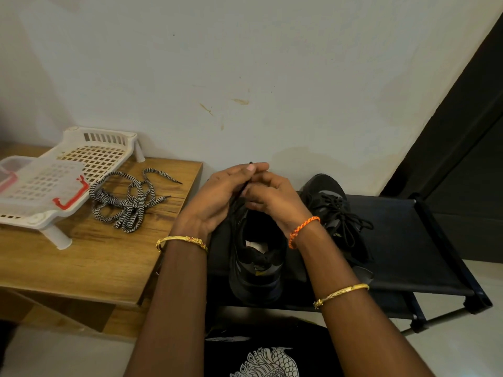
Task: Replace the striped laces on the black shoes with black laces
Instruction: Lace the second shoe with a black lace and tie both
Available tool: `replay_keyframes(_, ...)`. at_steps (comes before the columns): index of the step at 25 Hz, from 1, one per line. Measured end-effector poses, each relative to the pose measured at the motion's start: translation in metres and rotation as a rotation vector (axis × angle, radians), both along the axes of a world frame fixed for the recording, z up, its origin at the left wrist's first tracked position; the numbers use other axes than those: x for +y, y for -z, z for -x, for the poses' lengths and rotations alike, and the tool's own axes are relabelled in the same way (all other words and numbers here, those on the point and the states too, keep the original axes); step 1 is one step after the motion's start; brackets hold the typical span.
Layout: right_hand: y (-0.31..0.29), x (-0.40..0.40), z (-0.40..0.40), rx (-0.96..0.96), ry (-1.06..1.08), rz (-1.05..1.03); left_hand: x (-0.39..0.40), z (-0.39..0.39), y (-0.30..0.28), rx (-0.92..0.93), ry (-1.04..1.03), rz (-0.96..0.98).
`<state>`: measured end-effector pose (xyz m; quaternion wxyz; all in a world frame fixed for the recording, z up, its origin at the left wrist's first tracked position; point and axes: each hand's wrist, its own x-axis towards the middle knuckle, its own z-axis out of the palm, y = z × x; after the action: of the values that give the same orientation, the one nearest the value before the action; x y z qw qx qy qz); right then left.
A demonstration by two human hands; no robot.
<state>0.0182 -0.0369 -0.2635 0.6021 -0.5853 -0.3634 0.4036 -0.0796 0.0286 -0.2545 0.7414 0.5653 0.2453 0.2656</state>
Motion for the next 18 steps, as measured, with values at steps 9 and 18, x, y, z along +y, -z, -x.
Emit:
replay_keyframes(9,-0.010,-0.028,-0.050,0.195,0.170,-0.017,0.019,0.014,0.019,0.067,-0.755,0.410)
replay_keyframes(18,0.004,-0.024,-0.056,-0.239,0.326,0.035,0.018,0.001,0.035,0.533,-0.730,-0.086)
